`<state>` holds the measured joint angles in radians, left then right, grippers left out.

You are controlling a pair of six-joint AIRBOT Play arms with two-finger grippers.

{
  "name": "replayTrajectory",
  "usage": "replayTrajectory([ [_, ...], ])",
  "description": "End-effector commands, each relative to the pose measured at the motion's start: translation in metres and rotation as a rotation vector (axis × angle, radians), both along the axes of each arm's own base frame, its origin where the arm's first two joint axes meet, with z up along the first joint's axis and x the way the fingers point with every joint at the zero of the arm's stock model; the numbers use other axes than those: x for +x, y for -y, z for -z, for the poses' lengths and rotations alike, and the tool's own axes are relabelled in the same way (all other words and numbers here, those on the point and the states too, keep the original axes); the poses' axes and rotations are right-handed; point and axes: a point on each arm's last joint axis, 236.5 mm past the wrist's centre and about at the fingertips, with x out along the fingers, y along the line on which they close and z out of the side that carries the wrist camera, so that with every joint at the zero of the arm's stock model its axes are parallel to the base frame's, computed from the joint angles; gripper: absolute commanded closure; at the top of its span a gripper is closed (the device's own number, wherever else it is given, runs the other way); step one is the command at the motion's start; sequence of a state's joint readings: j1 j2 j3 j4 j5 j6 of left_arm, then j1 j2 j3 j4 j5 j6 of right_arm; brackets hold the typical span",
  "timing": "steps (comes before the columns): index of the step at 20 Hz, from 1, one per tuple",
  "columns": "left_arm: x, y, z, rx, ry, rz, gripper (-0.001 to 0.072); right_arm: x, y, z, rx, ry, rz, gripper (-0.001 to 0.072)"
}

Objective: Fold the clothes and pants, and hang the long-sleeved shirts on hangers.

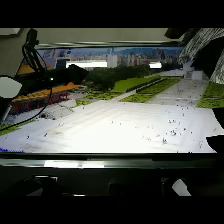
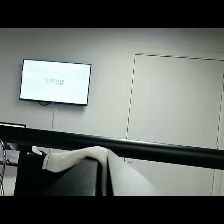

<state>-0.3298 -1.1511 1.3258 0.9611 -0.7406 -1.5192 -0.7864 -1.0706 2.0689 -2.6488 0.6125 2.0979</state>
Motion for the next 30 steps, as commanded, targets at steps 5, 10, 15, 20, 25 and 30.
replayTrajectory([
  [5,0.0,0.0,0.0,0.0,0.001,0.0,0.0093,-0.008,0.0,-0.002,-0.007,0.003,0.037,0.0687],
  [10,0.0,0.0,0.0,0.0,0.001,0.0,0.0093,-0.004,0.005,0.002,-0.001,-0.016,0.052,0.0687],
  [15,0.0,0.0,0.0,0.0,0.001,0.0,0.0093,-0.004,0.0,-0.006,-0.036,-0.013,0.047,0.0687],
  [20,0.0,0.0,0.0,0.0,0.001,0.0,0.0093,-0.011,-0.016,-0.022,-0.086,0.037,0.011,0.0687],
  [25,0.0,0.0,0.0,0.0,0.001,0.0,0.0093,-0.035,-0.039,-0.044,-0.153,0.081,0.031,0.0687],
  [30,0.0,0.0,0.0,0.0,0.001,0.0,0.0094,-0.051,-0.039,-0.045,-0.155,0.066,0.122,0.0687],
])
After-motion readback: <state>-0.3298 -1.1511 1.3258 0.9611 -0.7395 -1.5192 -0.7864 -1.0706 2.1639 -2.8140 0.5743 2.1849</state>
